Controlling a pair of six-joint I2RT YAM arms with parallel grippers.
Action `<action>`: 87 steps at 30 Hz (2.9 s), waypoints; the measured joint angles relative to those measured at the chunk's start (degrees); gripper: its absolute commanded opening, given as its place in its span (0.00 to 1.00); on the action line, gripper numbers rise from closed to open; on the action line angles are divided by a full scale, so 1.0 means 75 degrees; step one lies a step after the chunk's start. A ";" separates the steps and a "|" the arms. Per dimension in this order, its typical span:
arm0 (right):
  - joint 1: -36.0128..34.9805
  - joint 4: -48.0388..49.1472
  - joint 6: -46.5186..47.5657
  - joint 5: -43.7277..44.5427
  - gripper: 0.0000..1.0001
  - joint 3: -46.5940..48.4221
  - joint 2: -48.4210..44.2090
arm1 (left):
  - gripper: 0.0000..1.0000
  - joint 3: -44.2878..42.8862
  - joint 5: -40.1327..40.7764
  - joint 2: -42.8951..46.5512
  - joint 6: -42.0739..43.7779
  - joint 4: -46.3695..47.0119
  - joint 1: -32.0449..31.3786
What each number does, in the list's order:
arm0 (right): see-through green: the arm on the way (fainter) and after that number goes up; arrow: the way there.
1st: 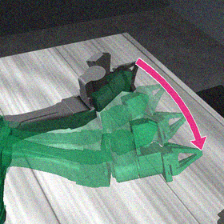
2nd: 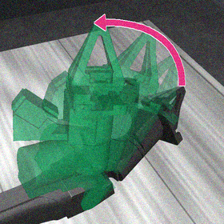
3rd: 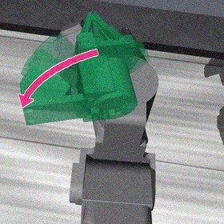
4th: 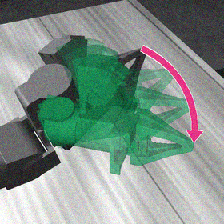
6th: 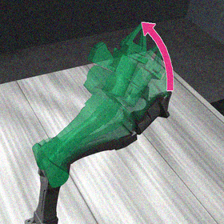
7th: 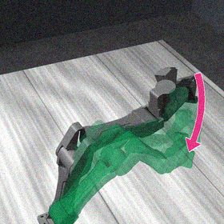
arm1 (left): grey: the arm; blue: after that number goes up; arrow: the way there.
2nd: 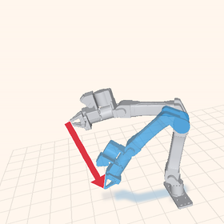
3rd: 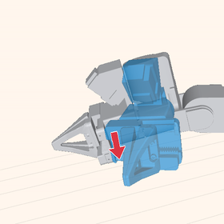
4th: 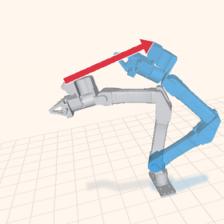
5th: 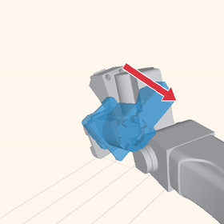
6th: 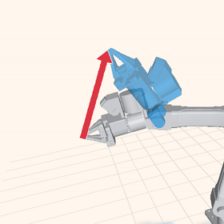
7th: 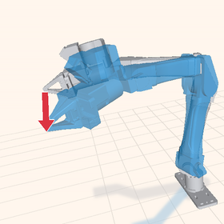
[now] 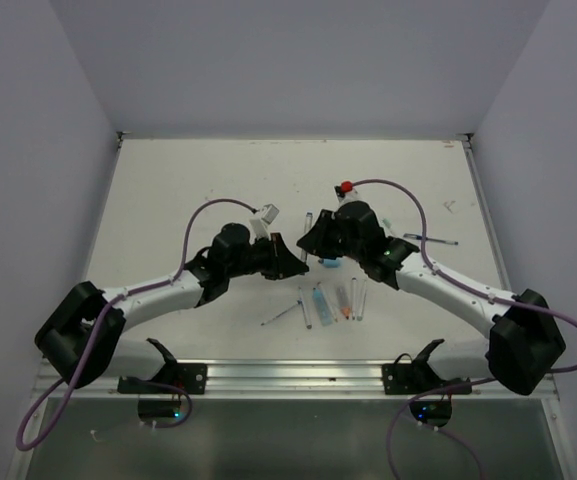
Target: Open the pen caps
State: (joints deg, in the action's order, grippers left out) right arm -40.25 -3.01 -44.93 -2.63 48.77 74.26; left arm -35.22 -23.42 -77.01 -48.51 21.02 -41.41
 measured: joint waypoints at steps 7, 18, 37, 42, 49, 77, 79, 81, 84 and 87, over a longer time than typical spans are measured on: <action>-0.0396 -0.1434 -0.0522 0.1268 0.00 0.1443 0.0959 | 0.00 0.0411 0.2072 0.0839 0.0300 -0.0323 -0.0460; -0.0790 -0.1918 -0.0376 0.1320 0.00 0.2378 0.1684 | 0.00 0.1113 0.3678 0.1967 0.1105 -0.0399 -0.1000; 0.0609 -0.0749 0.0702 0.0154 0.00 0.2690 0.2127 | 0.00 0.1947 0.2326 0.2978 0.1311 -0.1189 -0.1145; 0.0595 -0.1900 0.1049 0.0192 0.00 0.3325 0.3080 | 0.00 0.1609 0.3235 0.2037 0.1411 -0.2393 -0.1131; 0.0554 -0.2789 0.1282 0.0187 0.00 0.3325 0.3856 | 0.00 0.1580 0.3485 0.1413 0.1568 -0.2903 -0.0895; 0.0988 -0.4677 0.1320 0.1871 0.00 -0.0219 -0.0227 | 0.00 -0.1784 0.0670 -0.2713 0.2011 -0.1606 0.0356; 0.1189 -0.4814 0.1291 0.1877 0.00 -0.0557 -0.0391 | 0.04 -0.1912 0.0554 -0.2865 0.2011 -0.1550 0.0361; 0.1236 -0.4905 0.1247 0.1868 0.04 -0.0778 -0.0519 | 0.07 -0.2014 0.0484 -0.2978 0.2008 -0.1513 0.0370; 0.1233 -0.4864 0.1189 0.1816 0.08 -0.0965 -0.0551 | 0.13 -0.2139 0.0376 -0.3156 0.1979 -0.1472 0.0393; 0.1236 -0.4744 0.1131 0.1766 0.10 -0.1093 -0.0405 | 0.16 -0.2165 0.0309 -0.3290 0.1953 -0.1425 0.0455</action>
State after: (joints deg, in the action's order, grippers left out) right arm -30.98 -38.59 -36.45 10.61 40.58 71.22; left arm -51.46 -21.10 -101.69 -33.87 10.33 -38.00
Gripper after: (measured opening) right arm 0.212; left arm 0.194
